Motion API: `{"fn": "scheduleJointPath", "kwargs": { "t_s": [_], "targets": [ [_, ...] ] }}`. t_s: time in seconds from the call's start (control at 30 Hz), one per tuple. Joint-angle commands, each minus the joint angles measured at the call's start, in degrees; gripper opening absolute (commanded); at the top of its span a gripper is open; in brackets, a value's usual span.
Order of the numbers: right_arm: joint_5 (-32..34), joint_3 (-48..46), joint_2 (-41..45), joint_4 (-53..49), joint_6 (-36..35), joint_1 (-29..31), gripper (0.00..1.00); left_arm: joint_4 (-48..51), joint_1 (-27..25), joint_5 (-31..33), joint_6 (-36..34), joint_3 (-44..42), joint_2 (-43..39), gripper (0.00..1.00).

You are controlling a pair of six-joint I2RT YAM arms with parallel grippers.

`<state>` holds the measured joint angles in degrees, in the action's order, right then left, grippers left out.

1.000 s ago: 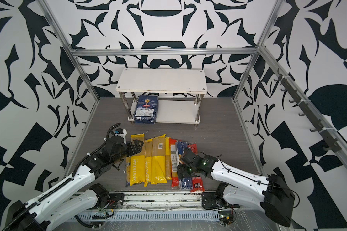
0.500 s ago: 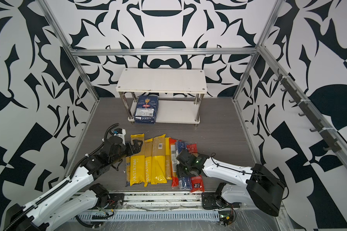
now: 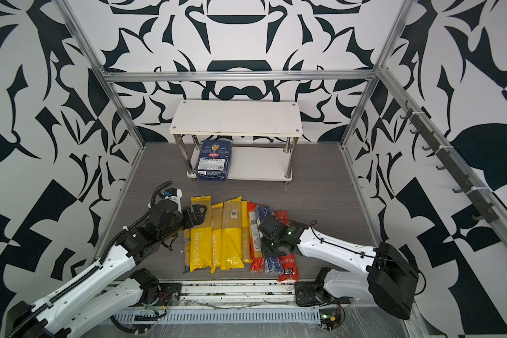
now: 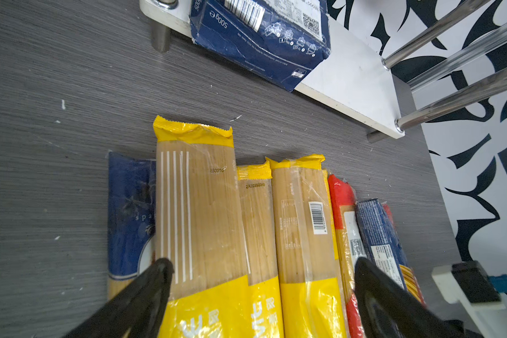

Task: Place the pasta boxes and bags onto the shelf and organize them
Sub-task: 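Grasp the blue Barilla spaghetti pack with the right gripper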

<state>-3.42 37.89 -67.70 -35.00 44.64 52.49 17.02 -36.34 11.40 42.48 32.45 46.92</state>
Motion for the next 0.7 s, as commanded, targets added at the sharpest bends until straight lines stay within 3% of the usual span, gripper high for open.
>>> {"fn": "scheduleJointPath", "kwargs": {
  "t_s": [0.0, 0.33, 0.67],
  "targets": [
    [1.57, 6.62, 1.44, 2.52, -2.36, -0.22, 0.34, 2.35, 0.13, 1.27, -0.80, 0.76, -0.75, 0.99],
    [3.40, 11.36, 3.19, -1.30, -5.29, -1.52, 0.33, 3.79, 0.13, 3.05, -1.08, -0.01, -3.58, 0.99],
    [1.14, 21.61, -4.28, 0.61, -13.68, -10.53, 0.33, 3.82, 0.13, 2.89, -1.26, 0.16, -3.09, 0.99]
  ]
}}
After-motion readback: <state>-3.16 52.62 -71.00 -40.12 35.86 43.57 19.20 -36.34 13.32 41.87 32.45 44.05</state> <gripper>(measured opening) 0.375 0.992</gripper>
